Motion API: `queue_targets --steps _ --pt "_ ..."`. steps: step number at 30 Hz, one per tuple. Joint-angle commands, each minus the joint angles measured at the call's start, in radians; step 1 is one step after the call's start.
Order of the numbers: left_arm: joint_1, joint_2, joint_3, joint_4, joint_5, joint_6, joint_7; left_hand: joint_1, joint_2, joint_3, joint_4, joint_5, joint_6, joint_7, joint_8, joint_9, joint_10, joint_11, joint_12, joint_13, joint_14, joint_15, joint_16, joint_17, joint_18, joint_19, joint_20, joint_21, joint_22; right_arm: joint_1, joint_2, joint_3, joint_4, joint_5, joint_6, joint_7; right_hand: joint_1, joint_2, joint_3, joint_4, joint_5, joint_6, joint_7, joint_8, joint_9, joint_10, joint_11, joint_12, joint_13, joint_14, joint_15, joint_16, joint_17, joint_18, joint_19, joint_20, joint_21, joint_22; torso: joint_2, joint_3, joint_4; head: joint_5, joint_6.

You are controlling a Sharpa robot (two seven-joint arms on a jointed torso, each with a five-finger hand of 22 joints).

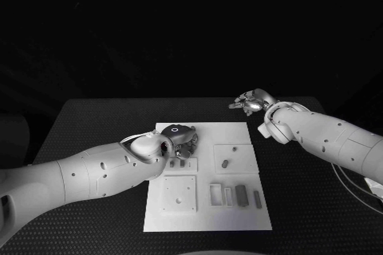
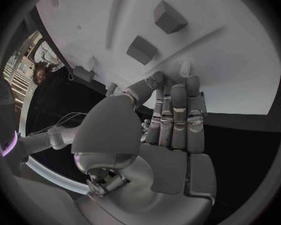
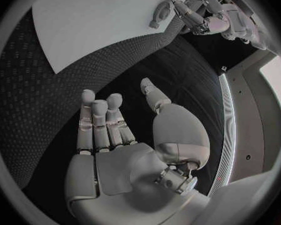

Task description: Assemble the parts on the task board

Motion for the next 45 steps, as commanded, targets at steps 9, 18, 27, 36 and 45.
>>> queue_targets --steps 9,18,27,36,45 --pt "-0.012 -0.027 -0.005 0.015 0.148 -0.032 0.054 -0.027 0.005 -0.001 0.013 0.003 0.012 -0.001 0.003 -0.002 0.011 0.0 -0.011 -0.002 0.011 -0.004 0.004 -0.004 0.018 0.005 -0.013 0.001 0.018 0.0 -0.001 0.0 0.002 0.0 0.01 0.013 -0.003 0.004 0.006 -0.001 0.0 0.01 0.004 0.005 -0.001 -0.151 -0.006 0.007 -0.002 0.0 -0.009 0.003 -0.002 0.015 -0.004 0.002 -0.004 0.001 0.0 -0.0006 -0.0005 0.002 -0.001" --pt "-0.012 -0.046 0.022 0.042 0.249 -0.037 0.059 -0.036 0.006 -0.002 0.018 0.003 0.01 0.0 0.001 -0.003 0.01 0.0 -0.017 -0.004 0.012 -0.004 0.002 -0.005 0.017 0.005 -0.015 0.0 0.017 0.0 -0.002 0.0 0.001 0.0 0.01 0.012 -0.003 0.004 0.007 -0.001 0.0 0.01 0.004 0.005 -0.001 -0.151 -0.006 0.008 -0.002 0.0 -0.009 0.003 -0.002 0.015 -0.004 0.002 -0.004 0.002 0.0 -0.0001 0.0003 0.002 0.002" --pt "-0.009 -0.086 0.054 0.075 0.269 -0.044 0.057 -0.039 0.003 -0.004 0.019 0.003 0.01 0.0 0.0 -0.004 0.011 0.0 -0.019 -0.004 0.013 -0.004 0.001 -0.006 0.017 0.006 -0.015 0.0 0.017 0.0 -0.004 0.0 0.001 0.0 0.01 0.012 -0.003 0.004 0.007 -0.001 0.0 0.01 0.004 0.005 -0.001 -0.151 -0.006 0.008 -0.003 0.0 -0.009 0.003 -0.002 0.015 -0.004 0.002 -0.004 0.002 -0.001 0.0 0.0014 0.004 0.005" --pt "-0.009 -0.142 0.053 0.1 0.215 -0.03 0.047 -0.038 0.001 -0.004 0.018 0.003 0.011 -0.001 0.001 -0.004 0.013 0.0 -0.02 -0.004 0.013 -0.005 0.001 -0.006 0.017 0.006 -0.016 0.0 0.018 0.0 -0.009 0.0 0.002 0.0 0.009 0.011 -0.003 0.004 0.007 -0.002 0.0 0.009 0.004 0.005 -0.001 -0.151 -0.006 0.008 -0.003 0.0 -0.009 0.004 -0.003 0.015 -0.004 0.002 -0.004 0.002 0.0 -0.0014 0.0014 0.002 0.004" --pt "-0.009 -0.177 0.052 0.091 0.201 -0.041 0.047 -0.035 -0.004 -0.003 0.015 0.002 0.013 -0.002 0.002 -0.004 0.016 -0.001 -0.022 -0.004 0.015 -0.006 0.001 -0.006 0.017 0.007 -0.017 0.0 0.018 0.0 -0.011 0.0 0.004 0.0 0.009 0.011 -0.003 0.004 0.007 -0.002 0.0 0.009 0.004 0.005 -0.001 -0.152 -0.006 0.008 -0.003 0.0 -0.009 0.004 -0.003 0.015 -0.004 0.002 -0.004 0.002 0.0 -0.0026 0.0019 0.001 0.001"
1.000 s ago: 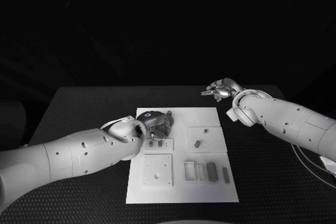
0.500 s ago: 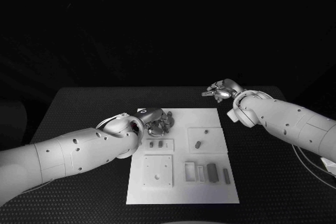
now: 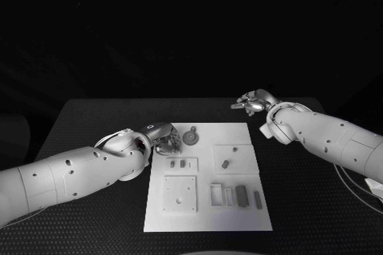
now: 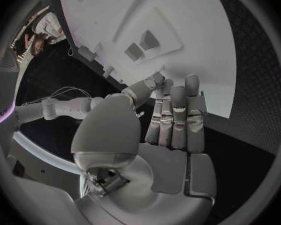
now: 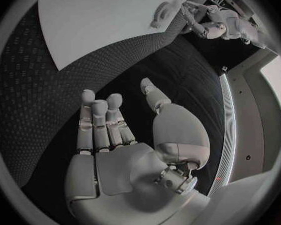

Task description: Assemble the parts on the task board

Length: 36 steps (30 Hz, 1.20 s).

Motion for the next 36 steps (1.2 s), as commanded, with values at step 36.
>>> queue_targets --steps 36 --pt "-0.002 0.026 -0.004 -0.001 -0.033 0.026 0.006 -0.004 -0.004 0.003 0.004 0.002 0.002 0.003 0.004 0.0 0.007 0.003 -0.011 -0.001 0.006 -0.004 0.001 -0.001 0.016 0.002 -0.007 0.0 0.02 -0.001 0.001 0.0 0.001 -0.001 0.013 0.009 -0.003 0.004 0.007 -0.002 0.0 0.009 0.004 0.006 -0.002 -0.152 -0.006 0.006 -0.003 0.001 -0.006 0.005 -0.002 0.015 -0.004 0.002 -0.005 0.002 0.001 0.0025 -0.0019 0.001 -0.009"
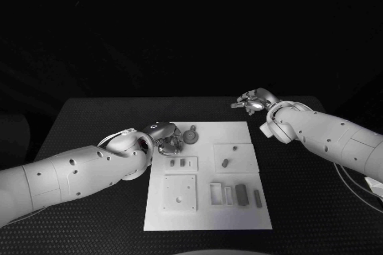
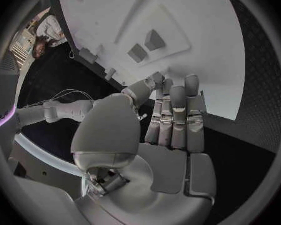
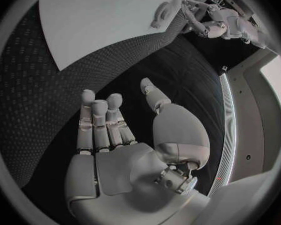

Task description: Assemble the parts on the task board

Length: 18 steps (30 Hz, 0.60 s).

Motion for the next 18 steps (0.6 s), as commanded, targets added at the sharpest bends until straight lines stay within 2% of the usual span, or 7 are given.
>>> queue_targets --steps 1,7,18 --pt "-0.001 0.006 -0.003 -0.003 -0.014 0.021 0.005 -0.004 -0.004 0.003 0.004 0.002 0.001 0.003 0.005 0.001 0.004 0.0 -0.006 -0.001 0.005 -0.005 0.001 -0.002 0.016 0.0 -0.009 0.0 0.02 -0.001 0.001 0.0 0.001 -0.001 0.012 0.009 -0.003 0.004 0.004 0.0 0.0 0.009 0.004 0.006 -0.001 -0.152 -0.006 0.006 -0.001 0.0 -0.009 0.005 -0.002 0.015 -0.004 0.002 -0.005 0.001 0.0 -0.0001 0.0006 -0.001 -0.003" --pt "-0.003 0.006 -0.009 -0.004 -0.026 0.039 -0.003 -0.003 -0.004 0.003 0.004 0.002 0.001 0.003 0.005 0.001 0.004 0.0 -0.007 -0.001 0.005 -0.005 0.001 -0.002 0.016 0.001 -0.009 0.0 0.02 -0.001 -0.001 0.0 0.001 -0.001 0.012 0.009 -0.003 0.004 0.004 0.0 0.0 0.009 0.004 0.006 -0.001 -0.152 -0.006 0.006 -0.002 0.0 -0.009 0.005 -0.002 0.015 -0.004 0.002 -0.005 0.001 0.0 -0.0006 0.0003 -0.002 -0.004" --pt "-0.003 -0.005 -0.009 -0.002 -0.039 0.036 -0.011 -0.002 -0.003 0.004 0.004 0.002 0.001 0.003 0.005 0.0 0.004 0.0 -0.008 -0.001 0.005 -0.005 0.001 -0.002 0.016 0.001 -0.009 -0.001 0.02 -0.001 -0.001 0.0 0.001 -0.001 0.012 0.009 -0.003 0.004 0.004 0.0 0.0 0.009 0.004 0.006 -0.001 -0.152 -0.006 0.006 -0.002 0.0 -0.009 0.005 -0.002 0.015 -0.004 0.002 -0.005 0.001 0.0 -0.0017 0.0013 -0.003 -0.006"
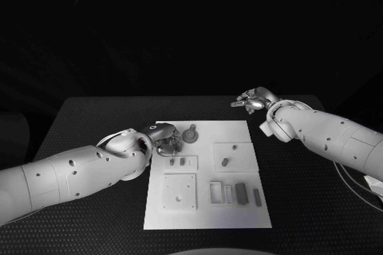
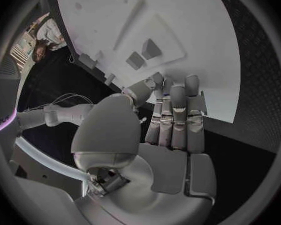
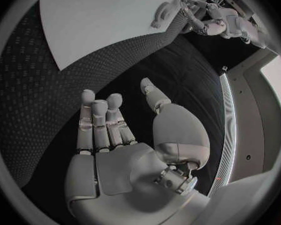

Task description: Assemble the parts on the task board

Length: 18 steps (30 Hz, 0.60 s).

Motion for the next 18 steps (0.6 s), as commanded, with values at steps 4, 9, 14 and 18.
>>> queue_targets --steps 4,9,14,18 --pt "-0.001 -0.001 0.0 0.003 -0.015 0.016 -0.007 0.0 -0.003 0.005 0.003 0.002 0.001 0.003 0.003 0.001 0.006 0.0 -0.004 -0.001 0.005 -0.006 0.002 -0.001 0.016 0.002 -0.01 0.0 0.02 -0.001 0.0 0.0 0.001 -0.001 0.012 0.009 -0.003 0.004 0.004 0.0 0.0 0.009 0.004 0.006 -0.001 -0.152 -0.006 0.006 -0.001 -0.003 -0.007 0.005 -0.002 0.015 -0.004 0.002 -0.005 0.001 0.0 -0.0009 0.0004 -0.001 -0.001" --pt "-0.001 -0.001 0.0 0.001 -0.016 0.017 -0.006 0.002 -0.003 0.005 0.003 0.002 0.003 0.002 0.004 0.001 0.009 -0.001 -0.004 0.0 0.007 -0.007 0.004 0.0 0.016 0.004 -0.011 0.001 0.021 -0.001 0.0 0.0 0.001 -0.001 0.012 0.01 -0.003 0.004 0.004 0.0 0.0 0.009 0.004 0.006 -0.001 -0.152 -0.006 0.006 -0.002 -0.003 -0.007 0.005 -0.002 0.015 -0.004 0.002 -0.005 0.001 0.0 -0.0012 0.0003 -0.001 -0.001" --pt "-0.001 0.001 0.0 0.001 -0.015 0.018 -0.004 0.002 -0.003 0.005 0.003 0.002 0.004 0.002 0.005 0.001 0.01 -0.001 -0.005 0.0 0.008 -0.007 0.005 0.001 0.016 0.005 -0.011 0.002 0.021 -0.001 -0.001 0.0 0.001 -0.001 0.012 0.01 -0.003 0.004 0.004 0.0 0.0 0.009 0.004 0.006 -0.001 -0.152 -0.006 0.007 -0.002 -0.003 -0.007 0.005 -0.002 0.015 -0.004 0.002 -0.005 0.001 0.0 -0.0003 0.0003 -0.001 -0.002" --pt "-0.001 0.006 -0.001 0.0 -0.013 0.021 -0.004 0.001 -0.003 0.004 0.003 0.002 0.004 0.002 0.005 0.001 0.01 -0.001 -0.005 0.0 0.008 -0.007 0.006 0.001 0.016 0.006 -0.011 0.002 0.021 -0.001 0.0 0.0 0.002 -0.001 0.012 0.009 -0.003 0.004 0.004 0.0 0.0 0.009 0.004 0.006 -0.001 -0.152 -0.006 0.007 -0.002 -0.003 -0.007 0.005 -0.002 0.015 -0.004 0.002 -0.005 0.001 0.0 0.0003 -0.0002 0.0 -0.001"
